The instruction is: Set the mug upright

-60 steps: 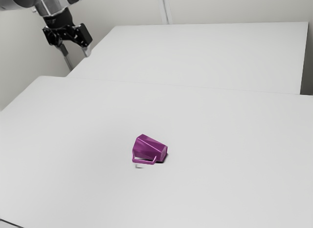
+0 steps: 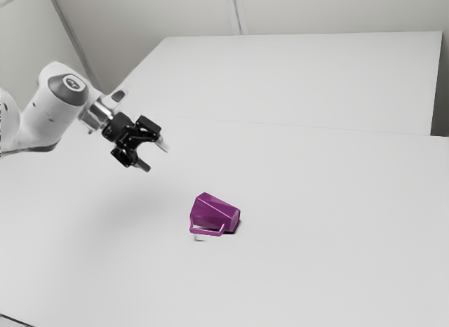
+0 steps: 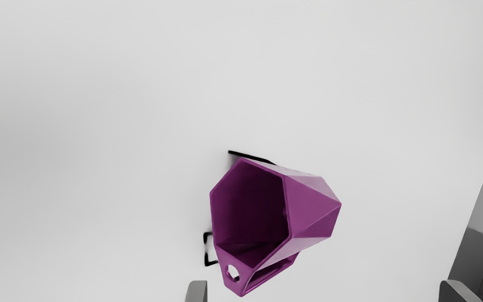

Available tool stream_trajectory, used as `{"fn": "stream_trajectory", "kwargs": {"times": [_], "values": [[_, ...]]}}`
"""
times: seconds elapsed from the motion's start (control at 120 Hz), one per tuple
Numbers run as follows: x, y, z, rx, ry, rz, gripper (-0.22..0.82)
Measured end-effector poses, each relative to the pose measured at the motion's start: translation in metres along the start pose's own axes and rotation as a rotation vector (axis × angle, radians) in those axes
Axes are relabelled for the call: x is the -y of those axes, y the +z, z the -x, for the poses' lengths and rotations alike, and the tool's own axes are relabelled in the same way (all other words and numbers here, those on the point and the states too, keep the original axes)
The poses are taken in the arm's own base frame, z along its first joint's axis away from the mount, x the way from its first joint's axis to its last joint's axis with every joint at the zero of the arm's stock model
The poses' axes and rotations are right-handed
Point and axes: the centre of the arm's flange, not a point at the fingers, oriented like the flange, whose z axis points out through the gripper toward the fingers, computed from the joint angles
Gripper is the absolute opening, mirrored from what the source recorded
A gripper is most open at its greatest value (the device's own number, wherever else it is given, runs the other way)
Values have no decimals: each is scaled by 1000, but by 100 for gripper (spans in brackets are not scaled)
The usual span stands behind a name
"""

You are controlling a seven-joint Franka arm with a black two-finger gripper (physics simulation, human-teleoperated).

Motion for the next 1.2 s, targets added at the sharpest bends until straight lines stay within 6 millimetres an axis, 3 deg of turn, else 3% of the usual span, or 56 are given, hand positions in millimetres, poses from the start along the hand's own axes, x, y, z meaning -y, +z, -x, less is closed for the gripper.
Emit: {"fn": "stream_trajectory", "kwargs": {"times": [0.142,0.267,0.608,0.925,1.2], "values": [[41,50,0,-16,-10,169,60],[57,73,12,-31,34,275,60],[65,98,23,-48,235,365,60],[61,136,28,-75,306,459,60],[55,153,31,-87,349,491,60]]}}
